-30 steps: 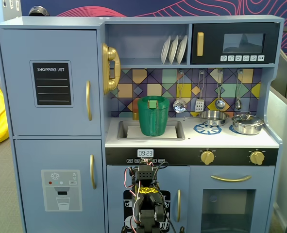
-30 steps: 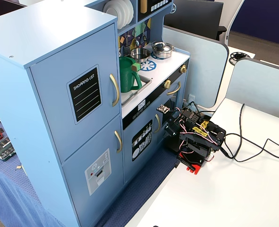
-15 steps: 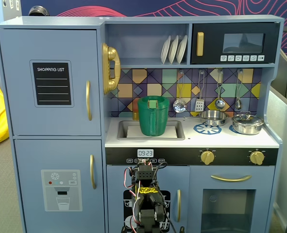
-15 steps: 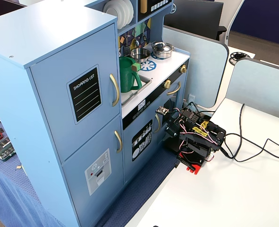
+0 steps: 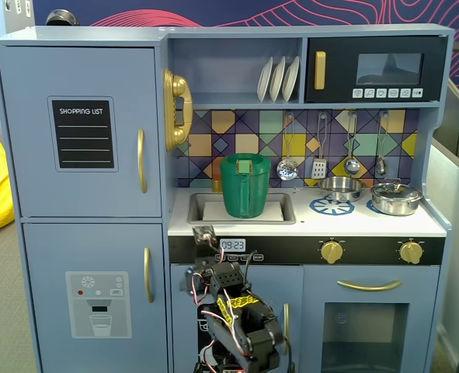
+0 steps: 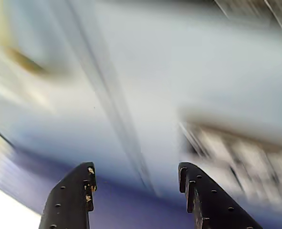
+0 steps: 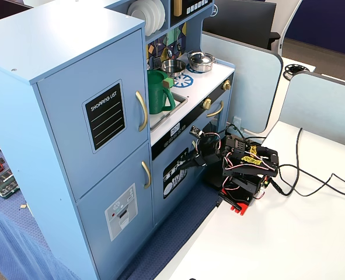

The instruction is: Open the left cabinet door

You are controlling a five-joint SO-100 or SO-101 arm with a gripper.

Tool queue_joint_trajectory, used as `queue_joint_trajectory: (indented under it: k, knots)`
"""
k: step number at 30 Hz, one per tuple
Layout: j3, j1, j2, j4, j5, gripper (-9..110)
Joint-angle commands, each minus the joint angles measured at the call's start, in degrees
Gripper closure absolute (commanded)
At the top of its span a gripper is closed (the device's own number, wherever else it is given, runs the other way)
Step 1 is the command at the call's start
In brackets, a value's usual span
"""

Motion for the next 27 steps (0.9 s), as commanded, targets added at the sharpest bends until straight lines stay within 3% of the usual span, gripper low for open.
queue_joint_trajectory:
  k: [1,18,27]
  knots:
    - [-9.6,-6.5,-2.2,-4.9,-0.7,86]
    - [-47.3,-6.7,-35.1,-20.7,-6.3,82]
    - [-54.8,-8.2,-43.4,-32.9,-8.1,82]
